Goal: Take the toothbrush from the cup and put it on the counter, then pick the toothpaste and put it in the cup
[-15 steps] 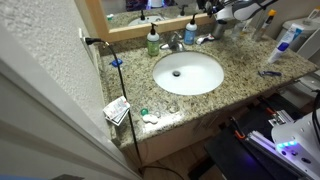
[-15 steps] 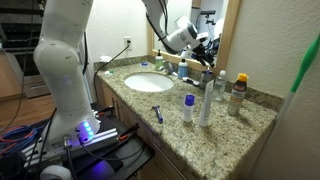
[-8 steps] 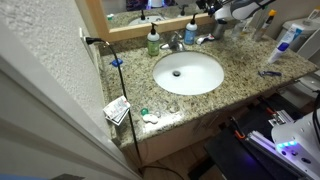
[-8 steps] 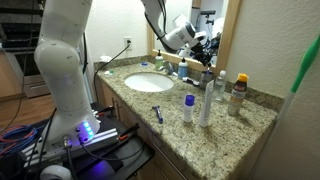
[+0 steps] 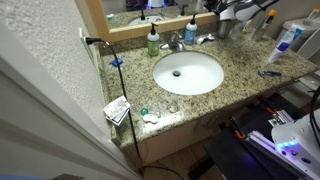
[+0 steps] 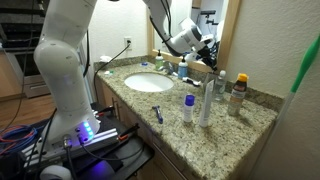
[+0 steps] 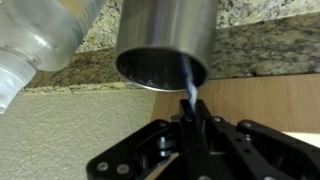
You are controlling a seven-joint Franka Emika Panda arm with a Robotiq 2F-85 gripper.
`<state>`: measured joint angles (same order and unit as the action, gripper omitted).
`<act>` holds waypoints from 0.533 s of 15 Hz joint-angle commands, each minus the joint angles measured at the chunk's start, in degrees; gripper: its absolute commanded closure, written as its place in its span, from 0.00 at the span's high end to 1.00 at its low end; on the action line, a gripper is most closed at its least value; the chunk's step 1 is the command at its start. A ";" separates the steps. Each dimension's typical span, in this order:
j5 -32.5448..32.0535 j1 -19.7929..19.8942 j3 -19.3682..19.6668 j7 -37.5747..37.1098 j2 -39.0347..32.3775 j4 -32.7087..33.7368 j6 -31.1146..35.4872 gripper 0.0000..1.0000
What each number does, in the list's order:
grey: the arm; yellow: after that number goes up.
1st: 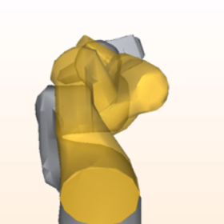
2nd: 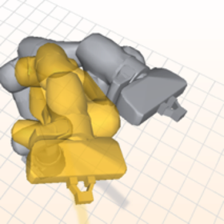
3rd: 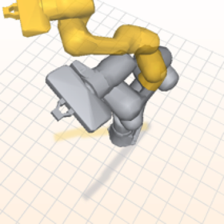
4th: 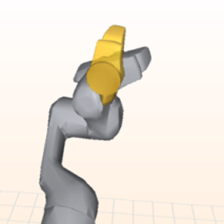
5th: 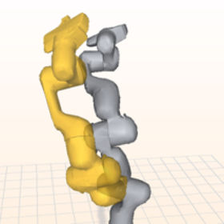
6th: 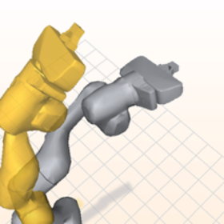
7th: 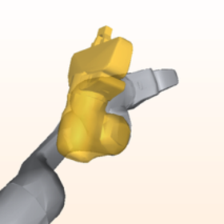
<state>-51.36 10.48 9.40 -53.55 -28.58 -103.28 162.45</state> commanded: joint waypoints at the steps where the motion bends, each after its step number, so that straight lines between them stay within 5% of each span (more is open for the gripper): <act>1: 1.56 1.49 -0.43 0.85 -3.16 1.72 1.04 0.02; 8: 8.38 5.29 -4.70 5.73 6.94 -8.17 7.79 0.02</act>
<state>-45.11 12.33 7.21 -51.07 -27.19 -104.83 164.49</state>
